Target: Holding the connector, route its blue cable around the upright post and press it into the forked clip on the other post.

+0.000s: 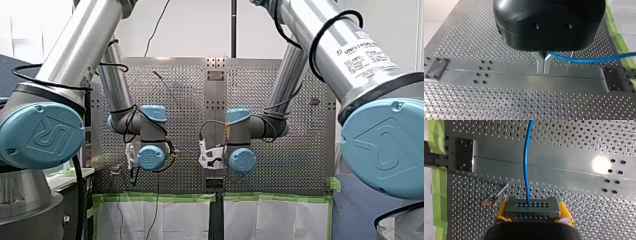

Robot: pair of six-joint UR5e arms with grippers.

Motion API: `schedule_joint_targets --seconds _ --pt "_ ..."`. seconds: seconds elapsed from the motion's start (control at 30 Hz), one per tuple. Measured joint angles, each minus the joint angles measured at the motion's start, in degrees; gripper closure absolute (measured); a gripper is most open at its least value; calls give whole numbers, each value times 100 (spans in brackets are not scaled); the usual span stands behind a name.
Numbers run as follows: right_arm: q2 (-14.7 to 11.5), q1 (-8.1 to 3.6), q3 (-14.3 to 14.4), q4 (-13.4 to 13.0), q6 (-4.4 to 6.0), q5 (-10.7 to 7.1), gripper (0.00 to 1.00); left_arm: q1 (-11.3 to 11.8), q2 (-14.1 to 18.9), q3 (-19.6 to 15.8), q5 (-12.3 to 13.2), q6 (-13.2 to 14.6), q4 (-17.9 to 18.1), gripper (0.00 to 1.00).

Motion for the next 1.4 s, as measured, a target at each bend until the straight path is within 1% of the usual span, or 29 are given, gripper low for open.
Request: schedule_joint_targets --seconds 0.1,0.23,0.37,0.5,0.7,0.93,1.0,1.03,1.13,1.23,1.33,1.4 --pt "0 0 0 0 0 0 100 12 18 3 18 18 -17 100" --pt "1 0 0 0 0 0 100 37 133 6 132 133 -135 100" --pt "0 0 0 1 0 0 100 42 322 8 320 244 -324 100" --pt "0 0 0 1 0 0 100 43 517 9 435 267 -486 100" --pt "0 0 0 0 0 0 100 44 766 9 463 272 -541 100" --pt "0 0 0 0 0 0 100 48 802 8 470 269 -542 100" --pt "-14 -12 16 17 16 15 100 76 774 17 498 242 -513 100" --pt "-33 -19 33 34 34 34 100 96 754 32 519 224 -491 100" --pt "-131 -8 127 133 132 132 100 147 655 117 620 167 -429 100" --pt "-262 12 144 262 262 263 100 180 524 237 700 128 -408 100" --pt "-402 6 111 403 402 402 100 226 430 305 687 62 -399 100" --pt "-515 -9 91 516 516 503 100 275 404 352 624 30 -418 100"
